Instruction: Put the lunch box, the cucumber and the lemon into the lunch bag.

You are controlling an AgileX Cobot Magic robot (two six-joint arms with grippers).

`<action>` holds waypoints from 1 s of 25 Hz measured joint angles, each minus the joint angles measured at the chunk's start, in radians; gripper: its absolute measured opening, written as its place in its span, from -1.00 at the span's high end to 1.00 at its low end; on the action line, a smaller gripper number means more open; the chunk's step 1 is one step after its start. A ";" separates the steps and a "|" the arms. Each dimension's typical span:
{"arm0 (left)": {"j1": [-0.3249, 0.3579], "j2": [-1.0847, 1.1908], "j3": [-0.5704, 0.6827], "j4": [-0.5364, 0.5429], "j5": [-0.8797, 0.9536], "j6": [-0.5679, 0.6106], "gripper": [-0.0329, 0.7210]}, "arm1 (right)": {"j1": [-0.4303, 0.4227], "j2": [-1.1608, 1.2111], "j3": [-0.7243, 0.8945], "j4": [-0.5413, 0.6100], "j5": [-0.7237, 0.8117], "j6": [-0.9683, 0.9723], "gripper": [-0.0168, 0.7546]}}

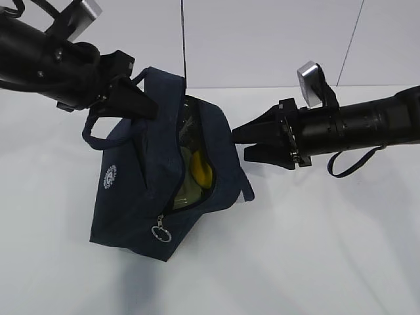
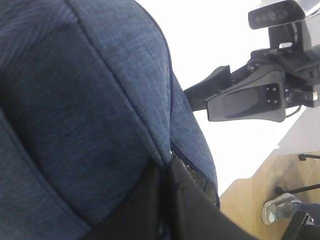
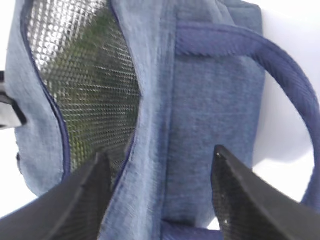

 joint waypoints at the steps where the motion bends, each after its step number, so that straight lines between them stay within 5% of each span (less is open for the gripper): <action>1: 0.000 0.000 0.000 0.000 0.000 0.000 0.93 | 0.000 0.000 0.000 0.007 0.002 0.000 -0.29; 18: 0.000 0.000 0.000 -0.002 -0.005 0.000 0.93 | 0.043 0.000 -0.018 0.032 -0.055 -0.017 -0.28; 25: 0.000 0.000 0.000 -0.003 -0.013 0.000 0.93 | 0.056 0.000 -0.018 0.028 -0.055 -0.022 0.11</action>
